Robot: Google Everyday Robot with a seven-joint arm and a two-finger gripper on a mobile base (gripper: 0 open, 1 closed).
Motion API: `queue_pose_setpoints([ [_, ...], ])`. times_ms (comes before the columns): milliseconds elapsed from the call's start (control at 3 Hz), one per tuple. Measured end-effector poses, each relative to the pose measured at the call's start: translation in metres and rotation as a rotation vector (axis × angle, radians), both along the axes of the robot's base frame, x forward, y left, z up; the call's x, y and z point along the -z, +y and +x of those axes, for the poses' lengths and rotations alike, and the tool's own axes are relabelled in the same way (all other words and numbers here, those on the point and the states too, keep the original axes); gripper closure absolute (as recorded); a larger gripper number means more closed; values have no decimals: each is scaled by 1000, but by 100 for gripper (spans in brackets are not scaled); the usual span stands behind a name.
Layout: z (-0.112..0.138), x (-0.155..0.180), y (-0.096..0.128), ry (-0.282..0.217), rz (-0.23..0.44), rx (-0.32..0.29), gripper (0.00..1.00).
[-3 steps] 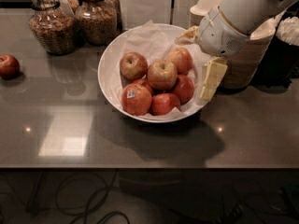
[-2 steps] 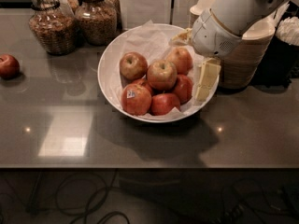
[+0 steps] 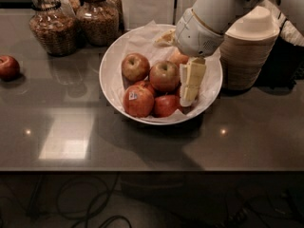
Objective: Pick apple from white bowl
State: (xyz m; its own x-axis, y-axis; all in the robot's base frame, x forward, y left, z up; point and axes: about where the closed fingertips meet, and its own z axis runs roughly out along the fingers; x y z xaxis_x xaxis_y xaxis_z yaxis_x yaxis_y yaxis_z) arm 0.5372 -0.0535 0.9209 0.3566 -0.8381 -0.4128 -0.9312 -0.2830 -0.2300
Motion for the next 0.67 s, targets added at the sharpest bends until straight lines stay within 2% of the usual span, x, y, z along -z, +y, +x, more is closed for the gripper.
queue_pose_setpoints([
  [333,4,4,12,-2,-9,-37,2],
  [667,13,9,13,-12,-24,-47,0],
])
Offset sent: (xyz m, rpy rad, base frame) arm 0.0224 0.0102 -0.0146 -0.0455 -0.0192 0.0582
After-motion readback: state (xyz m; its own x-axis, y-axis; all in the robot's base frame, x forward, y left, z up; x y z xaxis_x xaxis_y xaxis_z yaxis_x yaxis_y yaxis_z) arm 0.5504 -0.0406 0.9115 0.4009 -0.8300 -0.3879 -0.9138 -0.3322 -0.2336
